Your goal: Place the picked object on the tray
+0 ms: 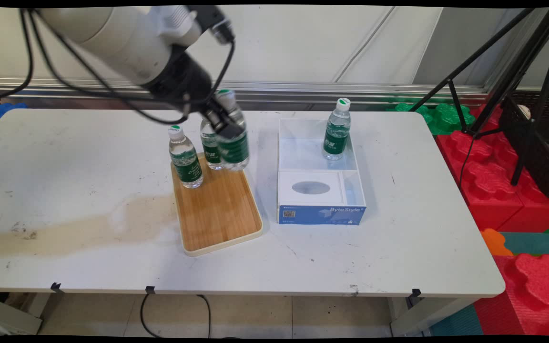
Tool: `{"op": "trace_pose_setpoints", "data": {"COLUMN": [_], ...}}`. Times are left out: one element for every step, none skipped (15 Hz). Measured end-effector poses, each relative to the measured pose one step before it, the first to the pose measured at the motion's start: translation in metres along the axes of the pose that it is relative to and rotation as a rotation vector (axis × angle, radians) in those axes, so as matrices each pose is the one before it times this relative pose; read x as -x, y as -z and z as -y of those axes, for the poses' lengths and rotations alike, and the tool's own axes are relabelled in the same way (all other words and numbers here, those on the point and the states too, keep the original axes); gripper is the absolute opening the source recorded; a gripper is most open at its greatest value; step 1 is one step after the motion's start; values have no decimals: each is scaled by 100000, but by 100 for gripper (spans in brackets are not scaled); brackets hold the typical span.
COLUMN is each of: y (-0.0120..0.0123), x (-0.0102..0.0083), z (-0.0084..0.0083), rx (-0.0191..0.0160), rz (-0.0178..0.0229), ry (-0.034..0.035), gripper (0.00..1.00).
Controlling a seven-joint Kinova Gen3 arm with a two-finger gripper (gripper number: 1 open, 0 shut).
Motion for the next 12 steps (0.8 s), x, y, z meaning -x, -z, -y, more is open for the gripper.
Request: {"op": "trace_pose_setpoints", "data": {"y": [69, -34, -72, -117, -264, -288, -272, -344, -505, -244, -413, -478], "x": [1027, 1217, 616, 580, 636, 721, 474, 466, 475, 145, 150, 129], "z": [-214, -298, -168, -173, -184, -260, -201, -245, -350, -171, -262, -278], "rx": [100, 246, 192, 128, 179, 216, 261, 333, 582, 308, 548, 566], "rz": [1412, 1734, 908, 813, 1050, 925, 559, 506, 360, -4, -101, -239], "ry": [552, 625, 335, 243, 415, 358, 214, 134, -74, -210, -419, -571], "gripper": [0, 0, 0, 0, 0, 0, 0, 0, 0, 0, 0, 0]}}
